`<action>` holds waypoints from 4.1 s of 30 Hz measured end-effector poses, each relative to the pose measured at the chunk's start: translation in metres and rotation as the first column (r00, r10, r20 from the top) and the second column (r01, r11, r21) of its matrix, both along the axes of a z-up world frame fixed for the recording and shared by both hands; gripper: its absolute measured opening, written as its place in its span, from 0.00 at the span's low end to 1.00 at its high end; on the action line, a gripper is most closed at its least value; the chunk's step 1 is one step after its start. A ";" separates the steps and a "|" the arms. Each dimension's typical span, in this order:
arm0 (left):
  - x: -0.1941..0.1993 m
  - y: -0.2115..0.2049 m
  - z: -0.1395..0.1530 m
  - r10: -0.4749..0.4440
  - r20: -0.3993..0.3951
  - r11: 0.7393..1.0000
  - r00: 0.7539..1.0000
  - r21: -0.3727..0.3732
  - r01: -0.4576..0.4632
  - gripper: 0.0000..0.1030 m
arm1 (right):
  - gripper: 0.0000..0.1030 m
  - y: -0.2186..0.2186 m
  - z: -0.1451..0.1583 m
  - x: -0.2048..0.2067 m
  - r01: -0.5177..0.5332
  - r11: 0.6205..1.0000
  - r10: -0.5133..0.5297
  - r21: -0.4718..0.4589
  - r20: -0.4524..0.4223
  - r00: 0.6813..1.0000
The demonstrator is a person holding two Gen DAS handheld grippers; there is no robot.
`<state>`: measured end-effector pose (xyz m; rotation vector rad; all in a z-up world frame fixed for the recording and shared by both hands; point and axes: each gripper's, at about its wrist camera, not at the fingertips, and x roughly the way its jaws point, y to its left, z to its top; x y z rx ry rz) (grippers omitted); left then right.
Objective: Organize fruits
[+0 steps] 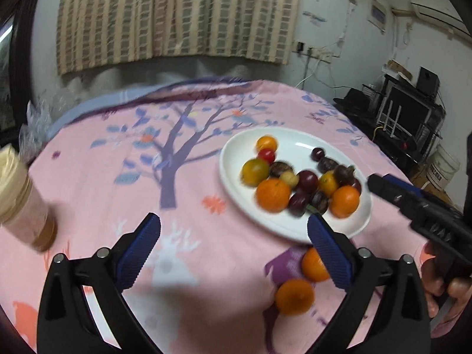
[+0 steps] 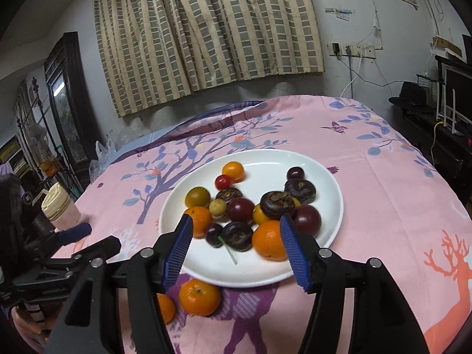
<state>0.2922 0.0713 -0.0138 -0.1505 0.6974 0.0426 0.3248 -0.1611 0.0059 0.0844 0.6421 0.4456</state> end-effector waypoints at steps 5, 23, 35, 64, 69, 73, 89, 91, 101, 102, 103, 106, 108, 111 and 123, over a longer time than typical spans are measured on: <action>-0.006 0.030 -0.012 0.102 -0.055 0.993 0.993 -0.048 -0.105 0.95 | 0.62 0.007 -0.011 -0.011 -0.058 0.998 0.059 0.010 -0.081 0.995; -0.010 0.032 -0.006 0.119 -0.050 0.992 0.992 -0.040 -0.121 0.95 | 0.56 0.048 -0.055 -0.018 -0.169 0.974 0.136 -0.149 -0.211 0.968; -0.010 0.026 -0.008 0.103 -0.053 0.994 0.993 -0.015 -0.104 0.95 | 0.41 0.053 -0.063 -0.013 -0.209 0.969 0.174 -0.132 -0.236 0.956; -0.013 -0.083 -0.059 -0.344 -0.230 0.924 0.911 0.089 0.371 0.36 | 0.41 -0.002 -0.022 -0.018 -0.100 0.987 0.122 0.129 -0.171 0.978; -0.014 -0.083 -0.059 -0.346 -0.226 0.921 0.911 0.105 0.376 0.36 | 0.41 -0.002 -0.022 -0.018 -0.105 0.986 0.126 0.127 -0.169 0.978; -0.015 -0.081 -0.053 -0.346 -0.214 0.924 0.914 0.091 0.371 0.36 | 0.41 -0.006 -0.016 -0.021 -0.093 0.986 0.111 0.136 -0.131 0.985; 0.101 -0.052 0.015 -0.179 -0.001 0.984 0.984 -0.023 0.179 0.36 | 0.41 -0.003 -0.002 0.067 0.105 0.994 -0.105 0.005 0.081 0.991; 0.118 -0.053 0.009 -0.161 -0.016 0.987 0.987 -0.013 0.161 0.36 | 0.41 0.002 -0.007 0.085 0.105 0.994 -0.103 -0.021 0.070 0.992; 0.128 -0.052 -0.003 -0.084 -0.063 0.994 0.994 0.063 0.088 0.56 | 0.58 0.008 -0.008 0.090 0.085 0.995 -0.083 -0.049 0.037 0.996; 0.123 -0.051 0.003 -0.060 -0.046 0.994 0.997 0.085 0.064 0.62 | 0.64 0.005 -0.002 0.085 0.085 0.995 -0.083 -0.044 0.048 0.995; 0.117 -0.049 0.010 -0.040 -0.026 0.994 0.999 0.101 0.042 0.72 | 0.75 0.000 0.007 0.076 0.086 0.996 -0.085 -0.026 0.059 0.995; 0.090 -0.040 0.034 0.008 0.044 0.994 0.999 0.109 -0.013 0.95 | 0.89 -0.014 0.022 0.054 0.083 0.996 -0.085 0.030 0.057 0.995; 0.070 -0.036 0.046 0.015 0.071 0.994 0.997 0.111 -0.023 0.95 | 0.94 -0.020 0.027 0.032 0.087 0.995 -0.090 0.040 0.067 0.994; 0.038 -0.036 0.053 0.008 0.080 0.991 0.997 0.132 -0.019 0.95 | 0.96 -0.028 0.023 -0.004 0.083 0.996 -0.085 0.031 0.065 0.994; -0.069 -0.026 -0.009 -0.013 0.002 0.991 1.000 0.134 0.012 0.95 | 0.96 -0.016 -0.030 -0.081 0.034 0.986 -0.040 -0.163 -0.036 0.999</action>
